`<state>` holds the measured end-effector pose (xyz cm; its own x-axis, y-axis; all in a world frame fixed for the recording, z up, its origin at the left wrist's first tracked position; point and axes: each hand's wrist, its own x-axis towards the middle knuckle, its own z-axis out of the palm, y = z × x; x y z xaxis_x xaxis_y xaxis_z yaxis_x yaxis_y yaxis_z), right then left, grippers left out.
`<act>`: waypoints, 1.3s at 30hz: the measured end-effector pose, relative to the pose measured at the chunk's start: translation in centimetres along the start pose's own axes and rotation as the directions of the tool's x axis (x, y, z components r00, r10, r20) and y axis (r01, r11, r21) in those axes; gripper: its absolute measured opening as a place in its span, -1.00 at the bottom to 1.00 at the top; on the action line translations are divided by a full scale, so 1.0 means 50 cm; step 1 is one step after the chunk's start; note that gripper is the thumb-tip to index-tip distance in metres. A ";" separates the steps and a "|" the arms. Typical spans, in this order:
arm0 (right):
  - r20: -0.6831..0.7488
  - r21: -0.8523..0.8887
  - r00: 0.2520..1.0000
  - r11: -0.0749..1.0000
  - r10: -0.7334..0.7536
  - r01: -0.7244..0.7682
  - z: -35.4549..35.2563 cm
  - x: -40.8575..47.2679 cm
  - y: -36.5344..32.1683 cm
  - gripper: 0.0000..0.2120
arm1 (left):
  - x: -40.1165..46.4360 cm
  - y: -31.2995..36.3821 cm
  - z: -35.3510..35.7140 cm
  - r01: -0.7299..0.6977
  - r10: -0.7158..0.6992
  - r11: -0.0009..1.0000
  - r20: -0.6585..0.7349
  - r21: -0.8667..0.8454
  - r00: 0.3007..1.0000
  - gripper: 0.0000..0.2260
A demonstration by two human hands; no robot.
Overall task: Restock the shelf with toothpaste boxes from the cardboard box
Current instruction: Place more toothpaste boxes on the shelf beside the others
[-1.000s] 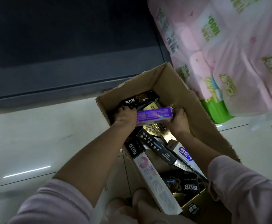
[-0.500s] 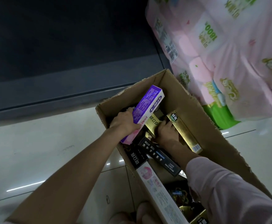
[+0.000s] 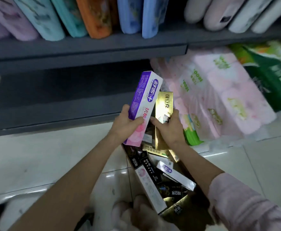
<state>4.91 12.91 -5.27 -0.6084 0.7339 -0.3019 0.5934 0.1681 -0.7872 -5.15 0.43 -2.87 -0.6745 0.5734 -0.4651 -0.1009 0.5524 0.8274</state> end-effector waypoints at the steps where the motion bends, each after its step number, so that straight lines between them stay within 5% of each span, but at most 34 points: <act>1: -0.007 0.013 1.000 1.000 -0.017 0.017 -0.026 -0.015 -0.043 -0.40 | -0.025 0.041 -0.023 -0.006 0.006 1.000 -0.015 -0.031 1.000 -0.79; 10: 0.040 0.054 0.978 0.977 -0.207 0.204 -0.256 -0.139 -0.444 -0.48 | -0.241 0.461 -0.229 -0.131 0.116 0.982 -0.113 -0.135 0.987 -0.59; 14: 0.052 0.034 0.952 0.953 -0.303 0.301 -0.338 -0.160 -0.605 -0.41 | -0.304 0.619 -0.301 -0.220 0.211 0.975 -0.176 -0.035 0.962 -0.44; 17: 0.029 0.003 0.940 0.941 -0.339 0.339 -0.387 -0.168 -0.705 -0.36 | -0.340 0.702 -0.337 -0.232 0.198 0.967 -0.258 -0.108 0.946 -0.59; 21: 0.019 0.044 0.962 0.961 -0.273 0.272 -0.437 -0.173 -0.825 -0.35 | -0.366 0.782 -0.384 -0.191 0.090 0.930 -0.307 -0.316 0.948 -0.65; 26: 0.212 0.267 0.951 0.949 -0.226 0.166 -0.449 -0.166 -0.931 -0.25 | -0.375 0.822 -0.451 -0.048 -0.090 0.859 -0.242 -0.510 0.966 -0.61; 32: 0.541 0.247 0.825 0.968 -0.164 0.031 -0.420 -0.142 -1.013 -0.53 | -0.324 0.838 -0.538 -0.071 -0.106 0.803 -0.258 -0.592 0.960 -0.73; 34: 0.584 0.271 0.798 0.963 -0.152 -0.015 -0.403 -0.132 -1.037 -0.71 | -0.291 0.843 -0.572 -0.083 -0.122 0.787 -0.286 -0.611 0.950 -0.68; 39: 0.601 0.361 0.791 0.921 -0.113 -0.143 -0.360 -0.095 -1.077 -0.84 | -0.238 0.843 -0.615 -0.072 -0.035 0.689 -0.133 -0.721 0.991 -0.92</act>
<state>-14.67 12.19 48.23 -0.8651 0.1657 -0.4735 0.4436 -0.1881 -0.8763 -23.87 -1.70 47.23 -0.7617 0.4684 -0.4477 -0.5479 -0.0967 0.8310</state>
